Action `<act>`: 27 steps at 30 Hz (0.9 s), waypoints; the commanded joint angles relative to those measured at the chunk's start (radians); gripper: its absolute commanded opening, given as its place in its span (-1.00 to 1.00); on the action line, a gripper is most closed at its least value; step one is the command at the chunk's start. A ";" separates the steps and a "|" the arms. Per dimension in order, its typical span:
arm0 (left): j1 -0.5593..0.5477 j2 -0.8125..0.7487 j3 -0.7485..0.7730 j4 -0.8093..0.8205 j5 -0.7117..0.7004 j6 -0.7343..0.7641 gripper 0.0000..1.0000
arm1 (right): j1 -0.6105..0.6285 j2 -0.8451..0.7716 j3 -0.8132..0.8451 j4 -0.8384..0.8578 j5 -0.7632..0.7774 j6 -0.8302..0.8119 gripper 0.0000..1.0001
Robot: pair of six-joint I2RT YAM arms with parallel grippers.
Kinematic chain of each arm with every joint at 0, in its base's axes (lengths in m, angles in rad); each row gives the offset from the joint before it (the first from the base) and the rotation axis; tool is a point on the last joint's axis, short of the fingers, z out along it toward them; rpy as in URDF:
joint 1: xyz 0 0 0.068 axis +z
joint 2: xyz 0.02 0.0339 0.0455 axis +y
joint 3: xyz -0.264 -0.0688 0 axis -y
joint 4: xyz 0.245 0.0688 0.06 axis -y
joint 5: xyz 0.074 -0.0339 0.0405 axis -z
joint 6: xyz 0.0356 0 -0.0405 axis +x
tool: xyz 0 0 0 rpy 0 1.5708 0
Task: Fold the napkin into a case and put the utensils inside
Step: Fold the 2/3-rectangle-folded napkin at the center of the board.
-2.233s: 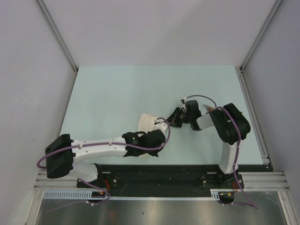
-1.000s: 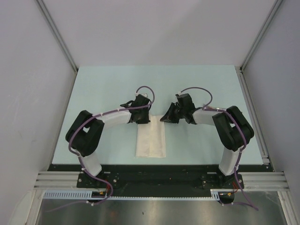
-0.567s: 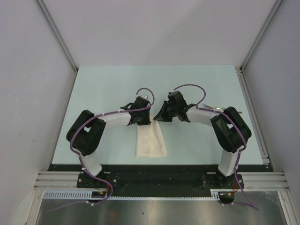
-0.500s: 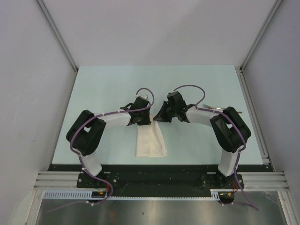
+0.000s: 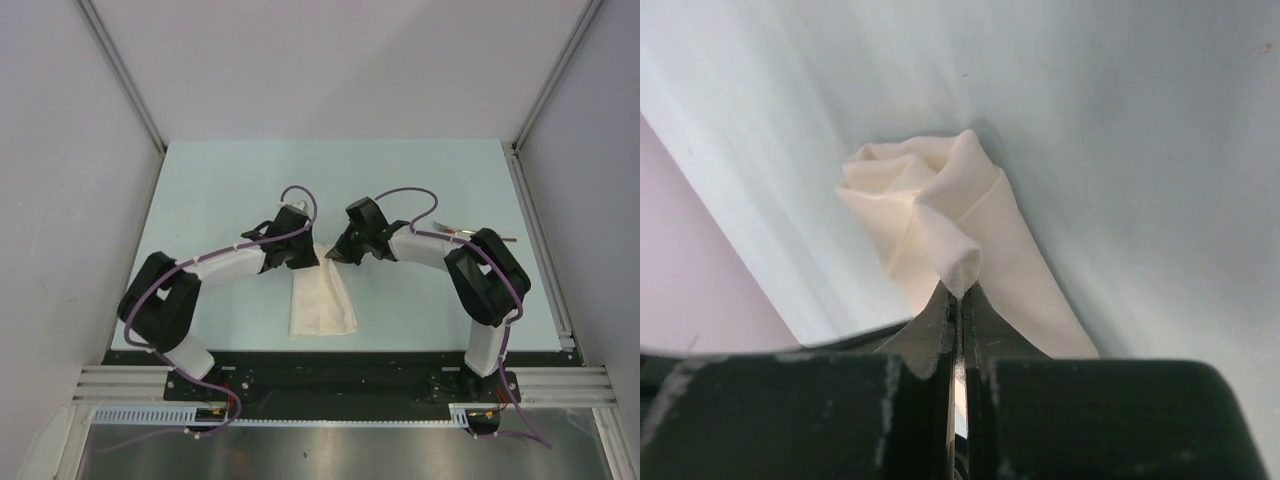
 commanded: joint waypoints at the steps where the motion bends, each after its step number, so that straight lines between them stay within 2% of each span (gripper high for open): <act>1: 0.037 -0.140 -0.044 -0.093 -0.025 -0.016 -0.85 | 0.014 0.021 0.061 -0.098 0.073 0.072 -1.00; 5: 0.055 -0.134 -0.102 -0.084 -0.031 -0.004 -0.87 | 0.026 0.035 0.087 -0.133 0.088 0.118 -1.00; 10: 0.052 -0.129 -0.188 0.021 0.016 -0.024 -0.89 | 0.059 0.067 0.161 -0.221 0.127 0.187 -1.00; 16: 0.045 -0.120 -0.223 0.057 0.033 -0.026 -0.91 | 0.108 0.087 0.190 -0.235 0.144 0.314 -1.00; 23: 0.017 -0.111 -0.263 0.117 0.059 -0.039 -0.91 | 0.146 0.058 0.166 -0.245 0.251 0.454 -1.00; 27: 0.000 -0.122 -0.259 0.115 0.066 -0.039 -0.91 | 0.149 0.043 0.175 -0.259 0.317 0.424 -1.00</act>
